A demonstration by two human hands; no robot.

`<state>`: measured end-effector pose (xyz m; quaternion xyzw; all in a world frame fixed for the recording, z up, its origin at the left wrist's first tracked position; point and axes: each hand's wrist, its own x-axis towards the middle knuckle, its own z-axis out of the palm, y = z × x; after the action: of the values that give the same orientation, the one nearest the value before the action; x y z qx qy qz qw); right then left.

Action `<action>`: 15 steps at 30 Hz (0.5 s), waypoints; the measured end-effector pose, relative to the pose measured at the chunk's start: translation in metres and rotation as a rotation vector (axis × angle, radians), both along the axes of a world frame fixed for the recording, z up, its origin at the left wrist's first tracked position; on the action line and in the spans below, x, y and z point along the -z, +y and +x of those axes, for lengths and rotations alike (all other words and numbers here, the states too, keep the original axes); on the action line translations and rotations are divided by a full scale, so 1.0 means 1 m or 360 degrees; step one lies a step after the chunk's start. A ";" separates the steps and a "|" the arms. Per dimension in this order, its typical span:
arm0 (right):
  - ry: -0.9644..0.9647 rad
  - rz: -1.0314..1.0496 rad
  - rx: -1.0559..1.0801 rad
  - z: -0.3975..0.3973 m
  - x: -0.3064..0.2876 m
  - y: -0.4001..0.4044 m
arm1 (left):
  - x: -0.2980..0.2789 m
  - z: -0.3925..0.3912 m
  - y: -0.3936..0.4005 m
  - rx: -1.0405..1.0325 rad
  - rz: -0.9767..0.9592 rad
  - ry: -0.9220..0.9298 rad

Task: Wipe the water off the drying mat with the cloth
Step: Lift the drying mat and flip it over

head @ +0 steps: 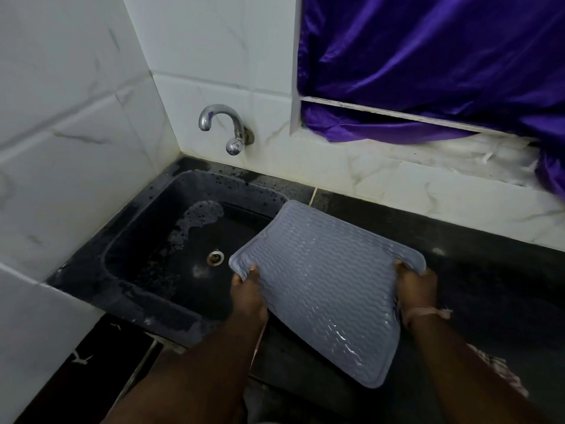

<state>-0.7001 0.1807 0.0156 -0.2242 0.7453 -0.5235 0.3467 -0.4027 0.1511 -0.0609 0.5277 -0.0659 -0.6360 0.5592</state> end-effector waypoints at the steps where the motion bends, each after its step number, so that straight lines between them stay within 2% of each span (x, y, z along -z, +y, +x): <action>1: -0.0040 -0.0032 -0.0012 0.003 -0.005 -0.003 | 0.002 0.005 0.004 -0.0002 0.0017 -0.0006; 7: 0.0050 0.0105 -0.0156 -0.009 0.002 -0.028 | 0.010 0.012 0.022 0.0093 0.0224 -0.0047; 11: 0.0234 0.0229 -0.0194 -0.025 0.020 -0.029 | 0.001 0.009 0.027 0.0234 0.0542 -0.0179; 15: 0.0312 0.0273 -0.0073 -0.038 0.031 -0.030 | -0.005 0.004 0.030 0.0461 0.0639 -0.0304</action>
<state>-0.7384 0.1511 -0.0150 -0.2607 0.8123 -0.4253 0.3021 -0.3983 0.1810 -0.0555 0.6709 -0.0657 -0.6569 0.3376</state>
